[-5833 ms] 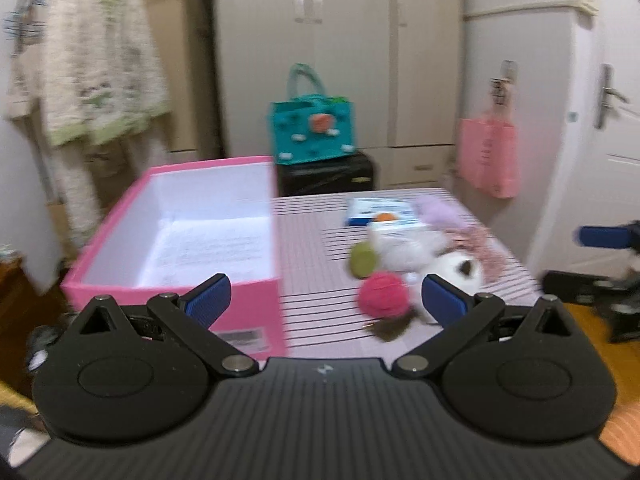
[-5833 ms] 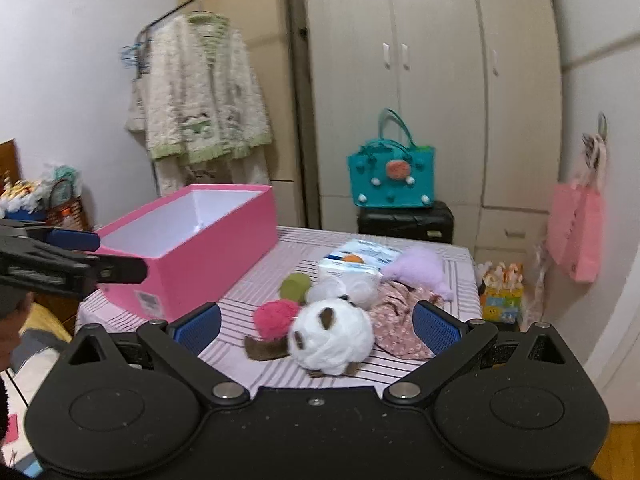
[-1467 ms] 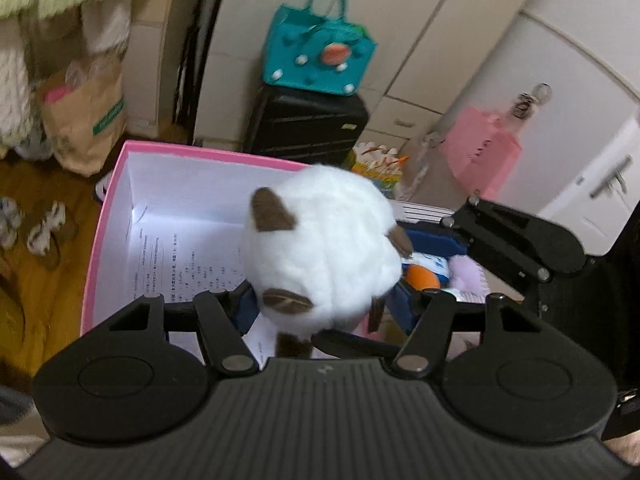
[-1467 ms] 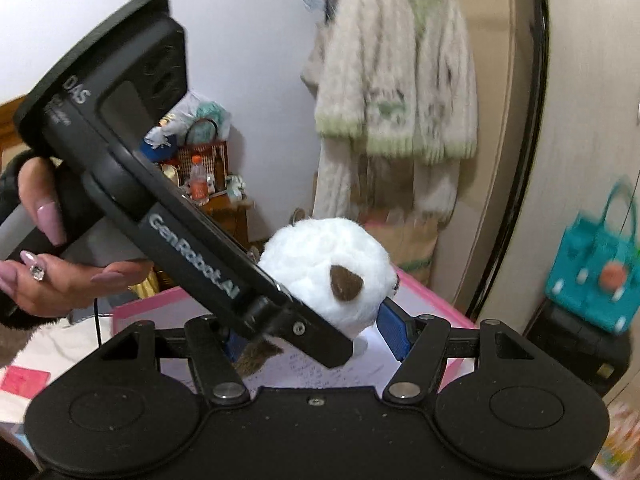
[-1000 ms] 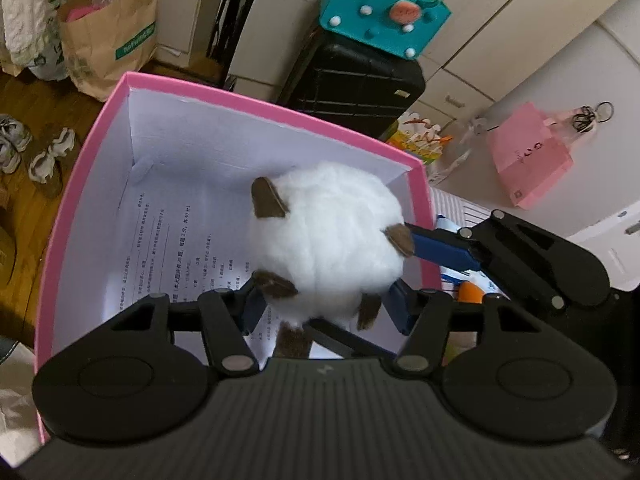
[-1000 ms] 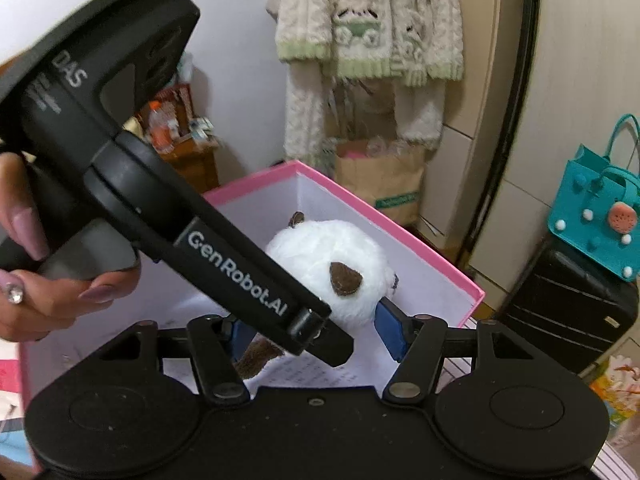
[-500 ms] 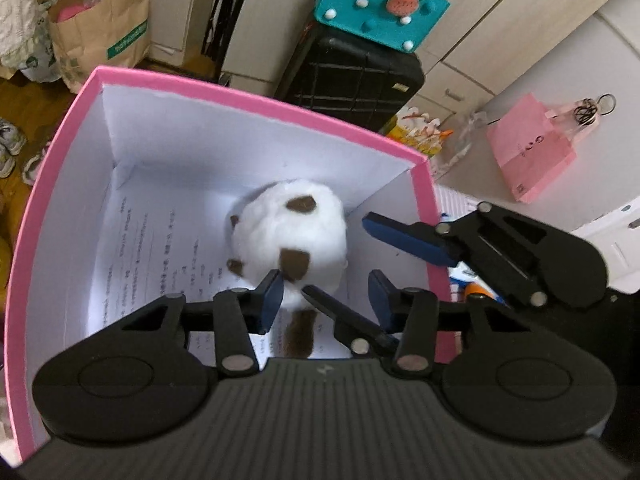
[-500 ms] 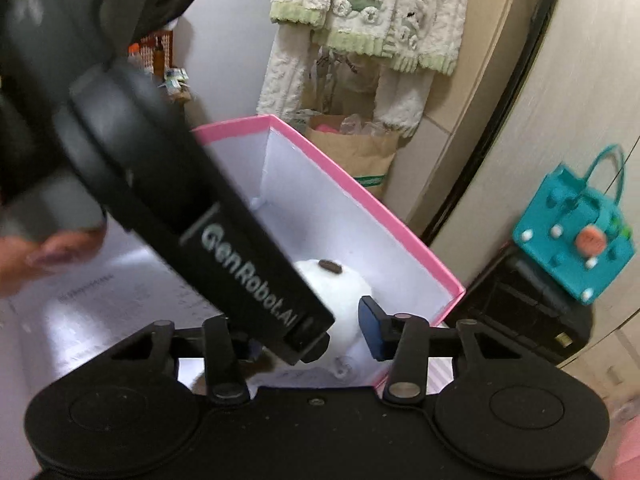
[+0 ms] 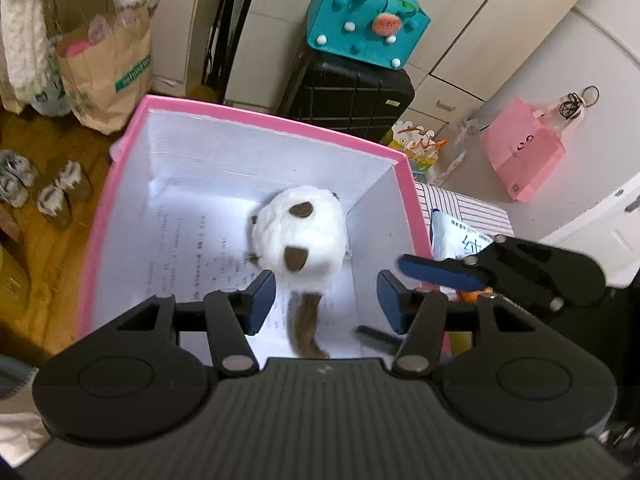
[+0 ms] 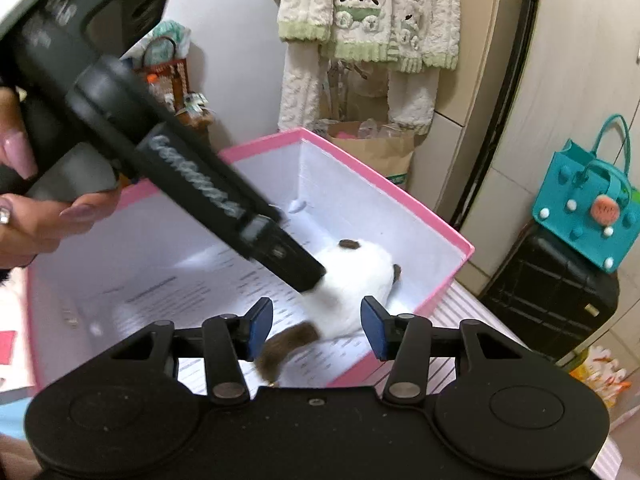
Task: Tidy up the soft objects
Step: 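Open the left tool and release the plush toy in the box, then move the left tool back toward the pink knitted heart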
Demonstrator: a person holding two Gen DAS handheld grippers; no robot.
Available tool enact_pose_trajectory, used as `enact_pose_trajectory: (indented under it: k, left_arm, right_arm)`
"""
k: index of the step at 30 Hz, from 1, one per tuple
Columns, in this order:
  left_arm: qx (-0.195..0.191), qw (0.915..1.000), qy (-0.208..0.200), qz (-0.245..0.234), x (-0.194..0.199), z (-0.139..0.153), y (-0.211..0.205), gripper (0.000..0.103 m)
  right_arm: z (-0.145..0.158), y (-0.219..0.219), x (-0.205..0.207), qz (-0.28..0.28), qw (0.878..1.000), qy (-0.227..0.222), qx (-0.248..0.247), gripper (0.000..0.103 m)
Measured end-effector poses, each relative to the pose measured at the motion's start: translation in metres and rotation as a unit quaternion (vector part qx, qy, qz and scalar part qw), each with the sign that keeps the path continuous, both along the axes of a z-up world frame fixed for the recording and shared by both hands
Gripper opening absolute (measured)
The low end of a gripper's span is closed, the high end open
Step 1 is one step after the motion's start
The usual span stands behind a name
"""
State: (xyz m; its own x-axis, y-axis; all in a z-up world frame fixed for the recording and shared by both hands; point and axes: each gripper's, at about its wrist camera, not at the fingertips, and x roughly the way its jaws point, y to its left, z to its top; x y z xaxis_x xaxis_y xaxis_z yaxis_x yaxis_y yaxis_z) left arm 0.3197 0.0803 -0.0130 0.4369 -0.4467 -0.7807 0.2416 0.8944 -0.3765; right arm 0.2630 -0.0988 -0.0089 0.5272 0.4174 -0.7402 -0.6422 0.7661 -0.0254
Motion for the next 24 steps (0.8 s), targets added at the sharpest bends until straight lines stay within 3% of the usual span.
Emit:
enact_pose_trajectory:
  k: [6, 10, 24]
  left_arm:
    - [0.021, 0.9993, -0.027, -0.017, -0.037, 0.023, 0.002, 0.061]
    - [0.013, 0.9987, -0.028, -0.042, -0.064, 0.035, 0.002, 0.066]
    - [0.071, 0.991, -0.084, -0.076, -0.153, 0.091, 0.003, 0.074]
  right_arm:
    - [0.021, -0.017, -0.02, -0.011, 0.999, 0.03, 0.04, 0.054]
    - [0.034, -0.017, -0.043, -0.009, 0.999, 0.02, 0.04, 0.054]
    - [0.09, -0.037, -0.108, 0.014, 0.997, 0.011, 0.07, 0.054]
